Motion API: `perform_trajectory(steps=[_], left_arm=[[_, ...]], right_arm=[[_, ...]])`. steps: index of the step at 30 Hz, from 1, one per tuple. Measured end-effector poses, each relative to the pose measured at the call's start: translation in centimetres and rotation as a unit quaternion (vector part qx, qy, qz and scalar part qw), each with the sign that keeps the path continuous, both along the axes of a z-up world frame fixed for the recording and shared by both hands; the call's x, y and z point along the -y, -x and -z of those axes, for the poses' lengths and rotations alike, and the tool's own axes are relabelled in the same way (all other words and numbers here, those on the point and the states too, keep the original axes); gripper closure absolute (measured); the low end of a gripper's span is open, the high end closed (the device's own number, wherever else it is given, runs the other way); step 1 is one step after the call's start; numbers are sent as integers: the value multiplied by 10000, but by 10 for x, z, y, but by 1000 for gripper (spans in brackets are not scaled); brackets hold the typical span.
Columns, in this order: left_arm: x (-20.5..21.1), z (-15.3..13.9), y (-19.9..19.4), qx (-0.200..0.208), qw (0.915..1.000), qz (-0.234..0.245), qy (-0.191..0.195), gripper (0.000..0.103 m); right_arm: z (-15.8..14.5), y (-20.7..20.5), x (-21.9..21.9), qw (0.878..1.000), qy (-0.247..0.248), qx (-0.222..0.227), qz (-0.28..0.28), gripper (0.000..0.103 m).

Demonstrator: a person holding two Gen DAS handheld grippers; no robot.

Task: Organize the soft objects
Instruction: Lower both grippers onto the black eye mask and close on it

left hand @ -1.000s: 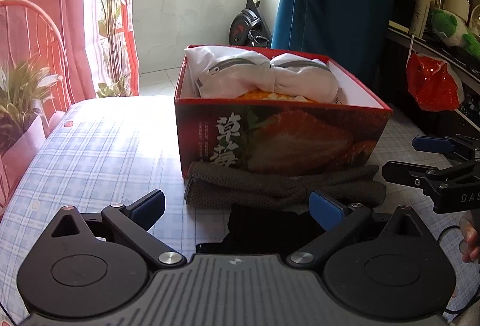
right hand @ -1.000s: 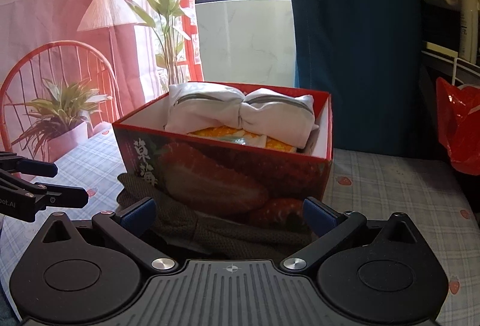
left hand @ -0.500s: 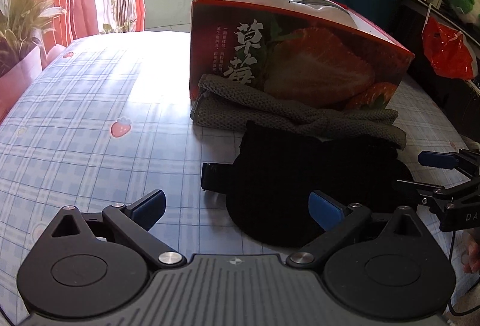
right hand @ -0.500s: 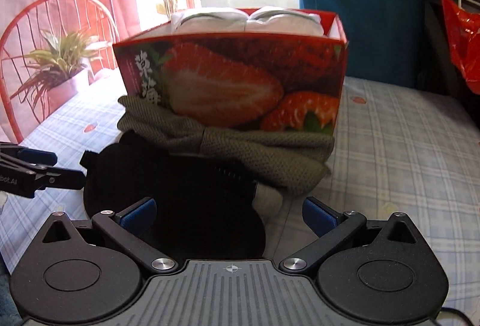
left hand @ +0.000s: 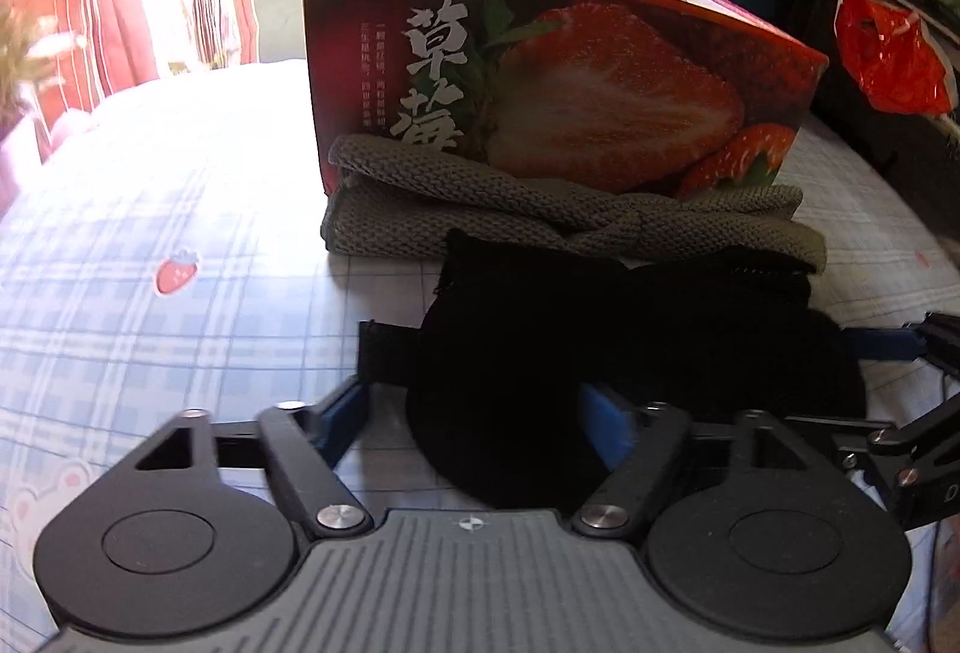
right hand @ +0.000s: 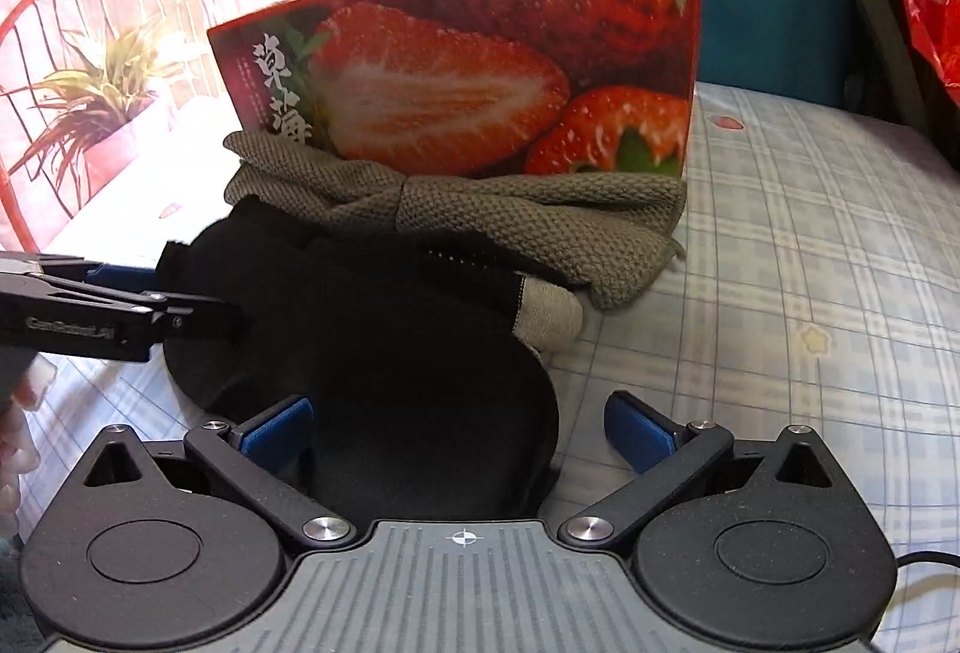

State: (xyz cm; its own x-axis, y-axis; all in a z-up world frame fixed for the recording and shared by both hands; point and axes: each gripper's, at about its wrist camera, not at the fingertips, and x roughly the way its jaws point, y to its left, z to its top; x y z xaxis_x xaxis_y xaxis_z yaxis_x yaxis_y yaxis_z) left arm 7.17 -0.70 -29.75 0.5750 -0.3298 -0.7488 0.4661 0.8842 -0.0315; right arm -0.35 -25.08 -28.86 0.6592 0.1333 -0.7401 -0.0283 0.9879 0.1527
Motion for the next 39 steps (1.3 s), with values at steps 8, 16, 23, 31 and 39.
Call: perform_trajectory(steps=[8,16,23,31,39], left_arm=[[-14,-4,16,-5,9999,102,25,66],[-24,-7,33,-114,9997,-192,39,67],[-20,-7,36,-120,9991,-400,-14,67],[-21,-9,34,-233,9983,-518,124,66],[-23,-10,38,-327,9976,-543,269,65]], right_arm=[[3,0,-4,9998,191,49,-60,0],[1,3,-1,9998,-26,-14,177,0],[-3,20,-1,9993,-304,-165,153,1],[-7,16,-18,9996,-211,-162,-122,30],[-11,-8,-19,9996,-219,-128,-98,63]])
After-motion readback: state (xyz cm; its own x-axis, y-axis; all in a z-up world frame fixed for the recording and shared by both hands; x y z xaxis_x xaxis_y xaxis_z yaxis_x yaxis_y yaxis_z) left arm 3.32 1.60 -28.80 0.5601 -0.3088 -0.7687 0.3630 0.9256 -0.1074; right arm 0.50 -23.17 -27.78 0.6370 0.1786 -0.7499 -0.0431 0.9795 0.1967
